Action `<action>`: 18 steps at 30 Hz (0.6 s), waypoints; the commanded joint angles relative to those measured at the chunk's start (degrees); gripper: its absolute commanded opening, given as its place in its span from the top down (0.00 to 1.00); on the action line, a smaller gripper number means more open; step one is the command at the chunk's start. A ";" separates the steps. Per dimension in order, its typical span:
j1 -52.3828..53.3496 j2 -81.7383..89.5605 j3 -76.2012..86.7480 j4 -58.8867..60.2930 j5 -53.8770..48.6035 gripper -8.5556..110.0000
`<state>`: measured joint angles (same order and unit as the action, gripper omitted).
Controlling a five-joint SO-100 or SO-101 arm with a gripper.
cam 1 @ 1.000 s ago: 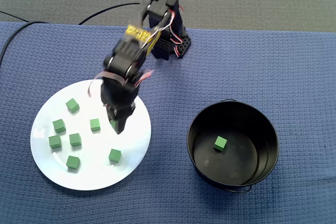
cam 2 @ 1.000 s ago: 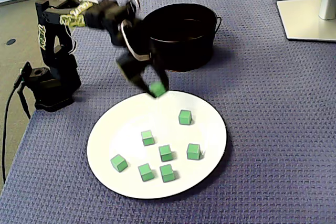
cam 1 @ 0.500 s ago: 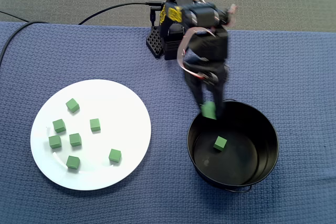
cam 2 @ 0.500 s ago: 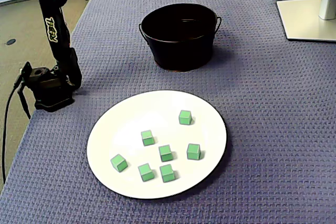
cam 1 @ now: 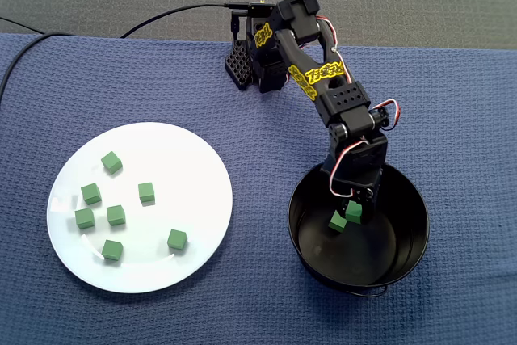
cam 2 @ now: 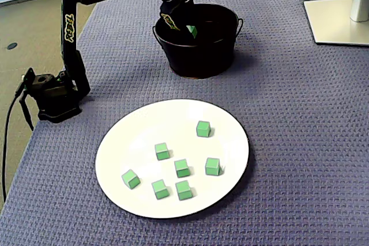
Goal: Pick up the items on the white plate and put them in the black container.
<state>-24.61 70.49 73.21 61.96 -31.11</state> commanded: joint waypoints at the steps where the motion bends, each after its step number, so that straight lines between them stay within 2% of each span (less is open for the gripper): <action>1: -0.70 -0.26 -0.35 -1.85 0.97 0.88; 6: 0.09 1.05 -0.18 -0.44 0.44 0.71; 11: 4.31 7.65 -7.47 10.55 1.23 0.70; 18: 26.81 18.81 -21.88 27.16 5.71 0.73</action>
<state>-10.02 81.83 59.59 82.62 -26.63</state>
